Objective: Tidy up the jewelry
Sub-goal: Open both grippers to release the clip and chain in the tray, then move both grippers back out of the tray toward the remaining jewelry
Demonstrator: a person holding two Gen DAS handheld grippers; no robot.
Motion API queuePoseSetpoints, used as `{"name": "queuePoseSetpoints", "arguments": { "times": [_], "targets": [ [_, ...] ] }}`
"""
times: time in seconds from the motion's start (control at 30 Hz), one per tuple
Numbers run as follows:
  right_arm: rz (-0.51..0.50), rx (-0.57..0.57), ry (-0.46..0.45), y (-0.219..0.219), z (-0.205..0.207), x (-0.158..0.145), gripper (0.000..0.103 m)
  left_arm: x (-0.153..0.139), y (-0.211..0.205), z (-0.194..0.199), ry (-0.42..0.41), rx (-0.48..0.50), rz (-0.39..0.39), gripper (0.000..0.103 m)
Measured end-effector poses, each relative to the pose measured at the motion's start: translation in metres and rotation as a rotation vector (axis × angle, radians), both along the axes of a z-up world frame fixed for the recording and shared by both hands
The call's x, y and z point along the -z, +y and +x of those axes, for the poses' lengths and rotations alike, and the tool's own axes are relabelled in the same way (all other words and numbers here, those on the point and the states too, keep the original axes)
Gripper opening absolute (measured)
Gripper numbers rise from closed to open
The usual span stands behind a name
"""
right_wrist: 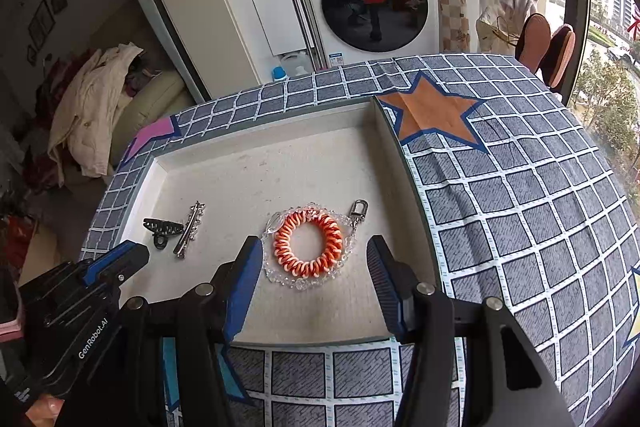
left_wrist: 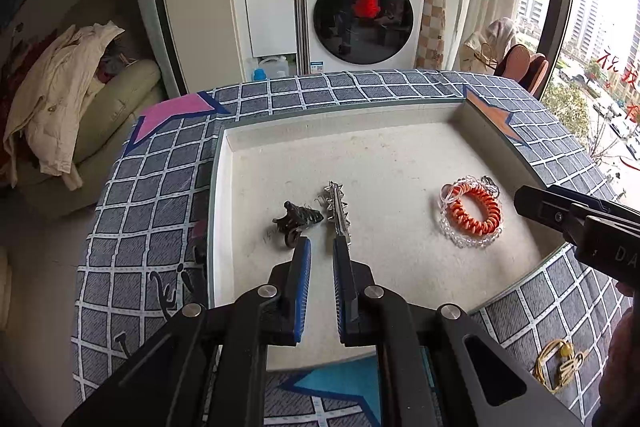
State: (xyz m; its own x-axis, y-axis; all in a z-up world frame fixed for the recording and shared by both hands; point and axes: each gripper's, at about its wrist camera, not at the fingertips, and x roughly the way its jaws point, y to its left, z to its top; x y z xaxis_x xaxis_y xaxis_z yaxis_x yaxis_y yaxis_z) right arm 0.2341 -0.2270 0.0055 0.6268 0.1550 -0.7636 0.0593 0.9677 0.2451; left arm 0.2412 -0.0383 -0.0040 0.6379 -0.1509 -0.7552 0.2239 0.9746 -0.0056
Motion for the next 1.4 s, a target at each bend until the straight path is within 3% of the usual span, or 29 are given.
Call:
{"name": "queuePoseSetpoints", "arguments": {
  "times": [0.43, 0.47, 0.5, 0.53, 0.8, 0.83, 0.97, 1.03, 1.07, 1.4],
  "targets": [
    [-0.001, -0.068, -0.031, 0.022, -0.051, -0.018, 0.059, -0.012, 0.036, -0.051, -0.005, -0.049, -0.065, 0.032],
    [-0.003, -0.073, -0.032, 0.023, -0.055, -0.019, 0.059, -0.012, 0.038, -0.053, -0.001, -0.053, -0.072, 0.042],
    [-0.003, -0.077, -0.031, 0.024, -0.059, -0.02, 0.06, -0.012, 0.041, -0.057, 0.006, -0.06, -0.076, 0.093],
    [-0.003, -0.08, -0.031, 0.024, -0.063, -0.021, 0.061, -0.012, 0.045, -0.06, 0.01, -0.082, -0.077, 0.103],
    [0.011, -0.087, -0.025, 0.021, -0.1, -0.019, 0.074, -0.012, 0.052, -0.094, -0.044, -0.102, -0.038, 0.103],
    [0.014, -0.089, -0.022, 0.021, -0.105, -0.017, 0.079, -0.011, 0.052, -0.099, -0.046, -0.102, -0.028, 0.103],
    [0.027, -0.082, -0.026, 0.017, -0.126, -0.012, 0.084, -0.005, 0.054, -0.12, -0.03, -0.108, -0.014, 0.103],
    [0.032, -0.079, -0.026, 0.016, -0.135, -0.009, 0.1, -0.001, 0.055, -0.128, -0.017, -0.104, -0.021, 0.103],
    [0.028, -0.078, -0.028, 0.015, -0.14, -0.008, 0.103, 0.001, 0.056, -0.132, -0.006, -0.097, -0.026, 0.103],
    [-0.028, -0.057, 0.042, 0.007, -0.172, 0.01, 0.103, 0.026, 0.054, -0.166, 0.091, -0.097, -0.094, 0.103]
  ]
}}
